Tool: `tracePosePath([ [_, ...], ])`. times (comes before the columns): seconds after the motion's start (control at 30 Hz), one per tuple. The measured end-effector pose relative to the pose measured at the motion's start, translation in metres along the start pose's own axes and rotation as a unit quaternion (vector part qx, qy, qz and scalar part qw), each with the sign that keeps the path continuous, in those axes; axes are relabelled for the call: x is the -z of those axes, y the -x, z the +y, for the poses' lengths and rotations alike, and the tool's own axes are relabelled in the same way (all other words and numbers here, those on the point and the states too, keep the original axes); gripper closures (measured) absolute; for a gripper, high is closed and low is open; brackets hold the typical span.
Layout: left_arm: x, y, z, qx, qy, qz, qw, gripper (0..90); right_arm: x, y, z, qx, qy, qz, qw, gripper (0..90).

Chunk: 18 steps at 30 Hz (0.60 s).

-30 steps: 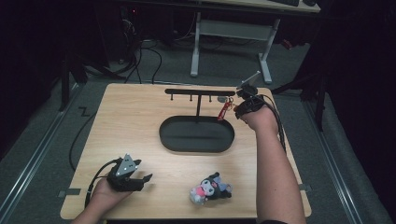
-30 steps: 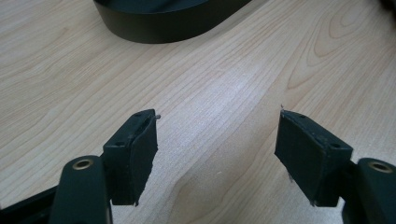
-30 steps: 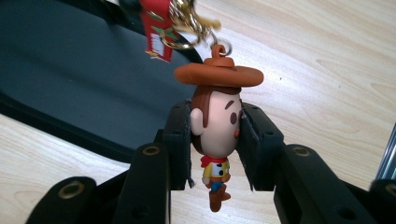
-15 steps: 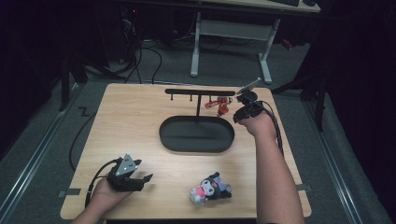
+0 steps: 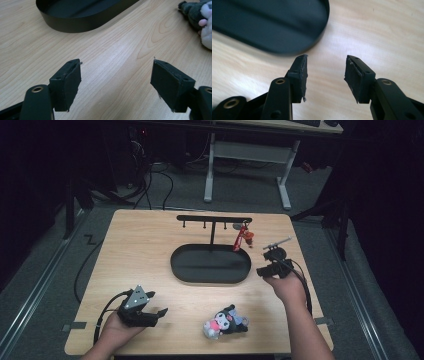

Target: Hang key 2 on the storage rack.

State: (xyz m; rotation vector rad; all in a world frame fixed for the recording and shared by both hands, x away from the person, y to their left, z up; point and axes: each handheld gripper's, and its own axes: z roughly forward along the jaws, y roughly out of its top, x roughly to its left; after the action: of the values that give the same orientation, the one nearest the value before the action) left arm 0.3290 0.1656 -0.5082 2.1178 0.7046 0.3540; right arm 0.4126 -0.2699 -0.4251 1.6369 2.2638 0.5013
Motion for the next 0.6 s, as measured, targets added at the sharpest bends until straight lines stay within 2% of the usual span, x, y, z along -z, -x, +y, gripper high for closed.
tracePosePath([
  [0.03,0.000,0.001,0.000,0.001,0.001,-0.002,1.0000,24.6,-0.002,0.001,-0.020,-0.008,0.023,0.004,0.9997,52.0],
  [0.17,-0.001,0.006,0.002,-0.001,0.002,-0.005,1.0000,24.5,-0.006,-0.003,-0.056,-0.012,0.070,0.014,0.9973,50.7],
  [0.23,-0.002,0.009,0.002,-0.003,0.002,-0.007,1.0000,24.3,-0.008,-0.007,-0.078,-0.019,0.102,0.024,0.9944,50.2],
  [0.27,-0.002,0.011,0.002,-0.005,0.002,-0.008,1.0000,24.3,-0.009,-0.011,-0.094,-0.022,0.129,0.027,0.9911,50.0],
  [0.37,-0.003,0.018,0.004,-0.012,0.007,-0.013,0.9998,24.2,-0.010,-0.020,-0.123,-0.025,0.180,0.019,0.9832,49.4],
  [0.4,-0.003,0.021,0.005,-0.017,0.007,-0.014,0.9997,24.1,-0.009,-0.023,-0.133,-0.029,0.203,0.012,0.9787,49.5],
  [0.43,-0.003,0.025,0.006,-0.020,0.009,-0.018,0.9996,24.1,-0.007,-0.024,-0.143,-0.035,0.232,0.006,0.9720,51.9],
  [0.47,-0.004,0.028,0.007,-0.021,0.010,-0.024,0.9994,24.0,-0.006,-0.025,-0.153,-0.053,0.246,0.012,0.9677,51.6],
  [0.5,-0.003,0.031,0.008,-0.023,0.012,-0.028,0.9993,23.8,-0.003,-0.024,-0.155,-0.059,0.245,0.027,0.9674,49.1],
  [0.53,-0.004,0.035,0.009,-0.027,0.017,-0.032,0.9990,23.8,-0.001,-0.023,-0.156,-0.054,0.245,0.025,0.9677,49.6],
  [0.57,-0.004,0.041,0.012,-0.035,0.019,-0.037,0.9985,23.8,0.001,-0.023,-0.158,-0.047,0.249,0.010,0.9674,50.2],
  [0.6,-0.004,0.045,0.013,-0.039,0.022,-0.039,0.9982,23.8,0.001,-0.019,-0.159,-0.052,0.250,0.005,0.9668,50.4],
])
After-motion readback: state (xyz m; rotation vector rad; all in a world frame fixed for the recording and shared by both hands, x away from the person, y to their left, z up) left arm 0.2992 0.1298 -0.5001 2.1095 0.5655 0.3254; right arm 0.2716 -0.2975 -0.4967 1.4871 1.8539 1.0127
